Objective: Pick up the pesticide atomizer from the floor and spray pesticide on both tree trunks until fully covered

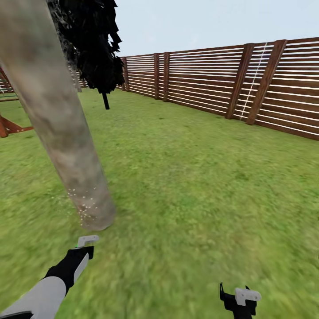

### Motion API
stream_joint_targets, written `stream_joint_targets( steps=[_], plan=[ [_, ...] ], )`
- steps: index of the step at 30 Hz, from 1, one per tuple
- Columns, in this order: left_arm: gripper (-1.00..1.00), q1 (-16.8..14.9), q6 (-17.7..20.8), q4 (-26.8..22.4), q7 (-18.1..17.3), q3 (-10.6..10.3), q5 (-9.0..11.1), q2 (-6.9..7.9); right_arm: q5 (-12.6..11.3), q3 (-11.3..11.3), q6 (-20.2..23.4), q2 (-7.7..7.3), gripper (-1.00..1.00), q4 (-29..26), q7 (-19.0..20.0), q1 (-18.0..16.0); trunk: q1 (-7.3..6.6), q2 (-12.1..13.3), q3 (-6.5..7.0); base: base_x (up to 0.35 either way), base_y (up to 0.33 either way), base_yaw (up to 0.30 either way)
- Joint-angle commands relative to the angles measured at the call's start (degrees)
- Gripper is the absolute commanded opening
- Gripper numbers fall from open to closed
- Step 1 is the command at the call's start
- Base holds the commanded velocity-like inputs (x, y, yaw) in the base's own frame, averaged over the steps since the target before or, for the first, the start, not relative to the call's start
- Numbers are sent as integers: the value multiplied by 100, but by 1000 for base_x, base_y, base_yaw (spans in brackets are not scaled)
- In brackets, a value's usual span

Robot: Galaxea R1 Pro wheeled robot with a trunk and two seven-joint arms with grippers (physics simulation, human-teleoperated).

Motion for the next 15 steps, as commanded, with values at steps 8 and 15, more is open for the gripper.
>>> stream_joint_targets(
  steps=[8, 15],
  plan=[
    [-100, 0, 0, -16, 0, 0, 6, -61, 32, -2, -1, -26, 100, 2, 7, 0, 0, 0, 0, 108, -267, 93],
    [-100, 0, 0, -28, 1, 5, 6, -61, 32, -2, -1, -25, 100, 10, 7, 0, 0, 0, 0, 121, -263, 275]
  ],
)
